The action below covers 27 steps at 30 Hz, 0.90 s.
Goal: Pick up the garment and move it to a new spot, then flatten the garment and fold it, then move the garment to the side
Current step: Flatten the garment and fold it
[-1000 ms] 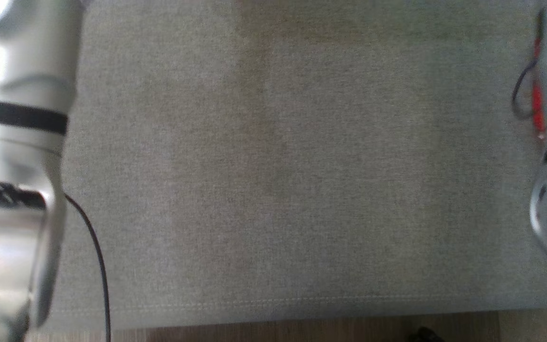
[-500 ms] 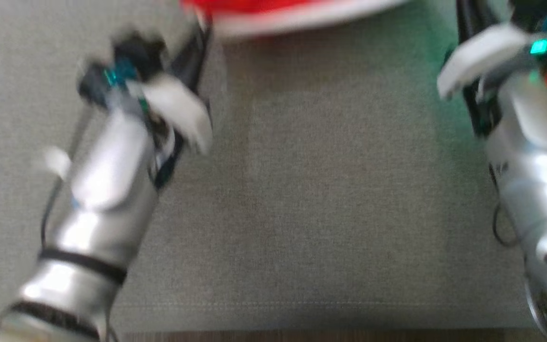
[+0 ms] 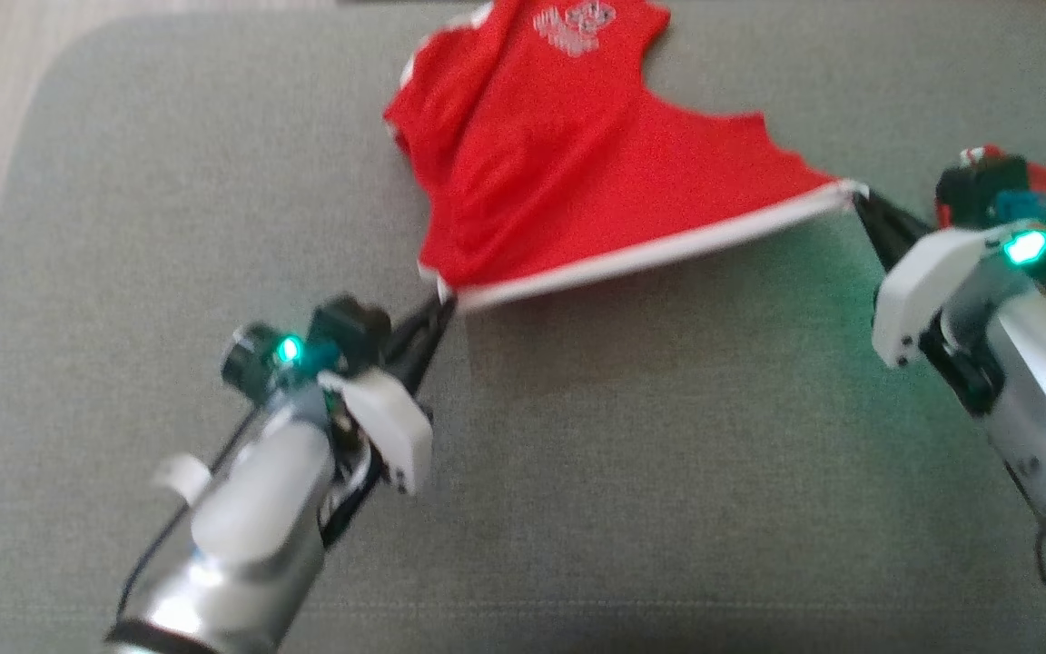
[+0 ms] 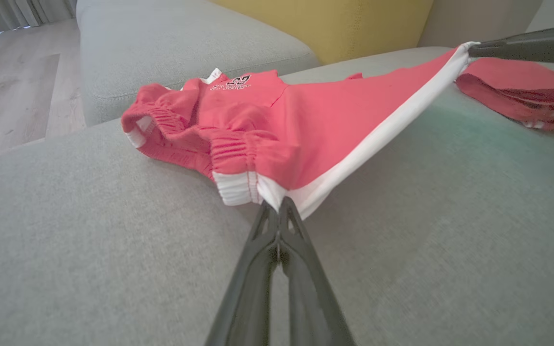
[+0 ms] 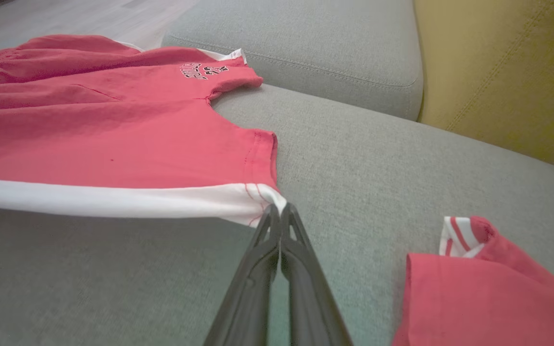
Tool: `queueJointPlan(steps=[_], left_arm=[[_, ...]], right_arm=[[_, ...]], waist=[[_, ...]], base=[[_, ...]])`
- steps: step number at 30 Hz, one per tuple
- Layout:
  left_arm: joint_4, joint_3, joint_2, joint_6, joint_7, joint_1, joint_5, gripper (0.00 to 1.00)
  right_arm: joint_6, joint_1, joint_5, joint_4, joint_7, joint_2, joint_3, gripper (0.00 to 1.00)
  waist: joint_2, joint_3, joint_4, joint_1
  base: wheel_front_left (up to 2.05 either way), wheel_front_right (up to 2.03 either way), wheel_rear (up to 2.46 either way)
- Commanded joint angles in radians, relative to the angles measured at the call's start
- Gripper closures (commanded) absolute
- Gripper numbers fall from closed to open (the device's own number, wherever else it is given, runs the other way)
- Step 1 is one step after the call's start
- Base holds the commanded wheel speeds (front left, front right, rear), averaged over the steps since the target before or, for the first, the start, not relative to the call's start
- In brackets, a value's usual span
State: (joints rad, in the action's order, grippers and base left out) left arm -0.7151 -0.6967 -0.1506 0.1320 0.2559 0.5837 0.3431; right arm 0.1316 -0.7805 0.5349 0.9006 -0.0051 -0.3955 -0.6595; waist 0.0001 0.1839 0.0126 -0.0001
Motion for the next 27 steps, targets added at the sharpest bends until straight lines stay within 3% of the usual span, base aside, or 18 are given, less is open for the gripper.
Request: queueJointPlan(steps=[1,12,16,20,21,22,27], left_arm=[[0.028,0.029,-0.026,-0.001,0.006,0.009,-0.006,1.0],[0.115,-0.051,-0.043,-0.001,0.0,-0.186,0.041,1.0],[0.22,-0.071,-0.071,-0.001,-0.049,-0.279,0.073,1.0],[0.343,-0.084,-0.11,-0.015,-0.11,-0.358,0.093,1.0],[0.343,-0.084,-0.11,-0.015,-0.11,-0.358,0.093,1.0],[0.409,-0.092,-0.133,-0.026,-0.14,-0.394,0.098,1.0],[0.535,-0.112,-0.171,-0.046,-0.197,-0.451,0.099,1.0]], right_arm=[[-0.001,0.011,0.025,-0.039,0.012,-0.031,-0.019,1.0],[-0.001,0.183,0.233,-0.276,0.227,-0.262,-0.198,1.0],[-0.001,0.262,0.299,-0.408,0.31,-0.396,-0.225,1.0],[-0.001,0.323,0.349,-0.511,0.383,-0.497,-0.218,1.0],[-0.001,0.323,0.349,-0.511,0.383,-0.497,-0.218,1.0],[-0.001,0.357,0.379,-0.558,0.43,-0.544,-0.203,1.0],[-0.001,0.419,0.418,-0.634,0.493,-0.619,-0.142,1.0]], waist=[[-0.0001,-0.032,-0.002,0.0001],[-0.0001,-0.154,-0.029,0.0001],[-0.0001,-0.187,-0.041,0.0001],[-0.0001,-0.198,-0.052,0.0001],[-0.0001,-0.198,-0.052,0.0001],[-0.0001,-0.201,-0.058,0.0001],[-0.0001,-0.2,-0.066,0.0001]], base=[[0.0,0.0,0.0],[0.0,0.0,0.0],[0.0,0.0,0.0],[0.0,0.0,0.0],[0.0,0.0,0.0],[0.0,0.0,0.0],[0.0,0.0,0.0]])
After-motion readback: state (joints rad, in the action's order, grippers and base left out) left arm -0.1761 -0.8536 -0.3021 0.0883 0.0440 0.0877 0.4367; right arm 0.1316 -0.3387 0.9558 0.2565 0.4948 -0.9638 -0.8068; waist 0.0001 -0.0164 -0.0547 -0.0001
